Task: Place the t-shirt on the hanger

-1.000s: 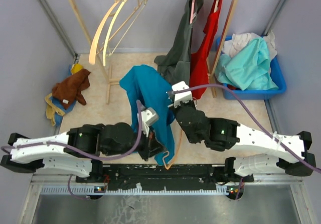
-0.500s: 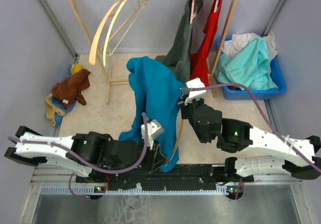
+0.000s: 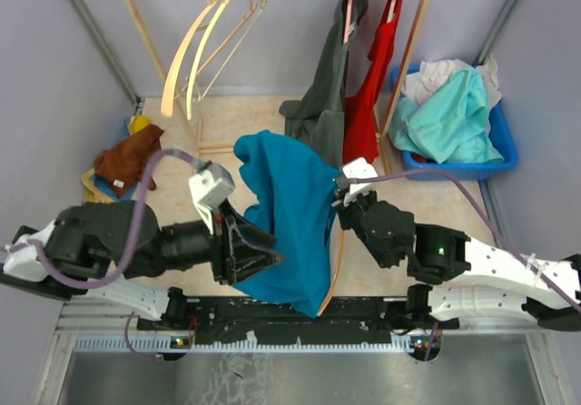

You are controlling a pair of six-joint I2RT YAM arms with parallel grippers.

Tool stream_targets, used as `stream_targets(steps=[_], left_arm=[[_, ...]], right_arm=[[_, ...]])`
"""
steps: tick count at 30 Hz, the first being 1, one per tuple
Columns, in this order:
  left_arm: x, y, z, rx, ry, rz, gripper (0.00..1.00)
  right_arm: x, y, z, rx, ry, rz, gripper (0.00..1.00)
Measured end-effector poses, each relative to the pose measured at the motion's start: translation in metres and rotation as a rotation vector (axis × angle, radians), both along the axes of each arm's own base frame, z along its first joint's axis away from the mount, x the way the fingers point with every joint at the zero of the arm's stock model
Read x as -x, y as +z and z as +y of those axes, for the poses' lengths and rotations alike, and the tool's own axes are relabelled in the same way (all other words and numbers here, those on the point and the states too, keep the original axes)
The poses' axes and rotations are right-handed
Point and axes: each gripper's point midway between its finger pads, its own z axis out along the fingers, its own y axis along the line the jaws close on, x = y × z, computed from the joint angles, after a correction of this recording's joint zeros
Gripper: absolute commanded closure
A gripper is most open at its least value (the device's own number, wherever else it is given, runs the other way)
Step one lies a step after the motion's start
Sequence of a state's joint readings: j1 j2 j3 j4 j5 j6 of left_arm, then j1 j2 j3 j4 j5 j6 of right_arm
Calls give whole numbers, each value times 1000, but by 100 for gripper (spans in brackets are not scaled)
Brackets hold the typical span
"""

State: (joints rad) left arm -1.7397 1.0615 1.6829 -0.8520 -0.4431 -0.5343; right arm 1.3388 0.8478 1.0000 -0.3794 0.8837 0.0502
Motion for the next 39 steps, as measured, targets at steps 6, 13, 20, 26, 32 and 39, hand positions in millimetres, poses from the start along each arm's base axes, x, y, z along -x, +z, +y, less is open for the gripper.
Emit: stream_targets(steps=[6,13,20,26,32,39], left_arm=[[-21,71,15,61,74,-91,49],[-38,100,38,63,135,-161,45],[-42,55,53,-68,157,-142,40],[-37,6,57,-187,163,-72,18],[-28,-46,63,-284,143,-26,6],[-25,-56,56,-256,134,-7,5]], right_arm=[[8,-2,5,22,83,0,100],[27,-19,26,111,212,-13,100],[55,-41,50,218,338,-61,100],[78,-46,70,278,414,-113,100],[98,-54,76,318,451,-145,100],[115,-86,66,376,452,-137,100]])
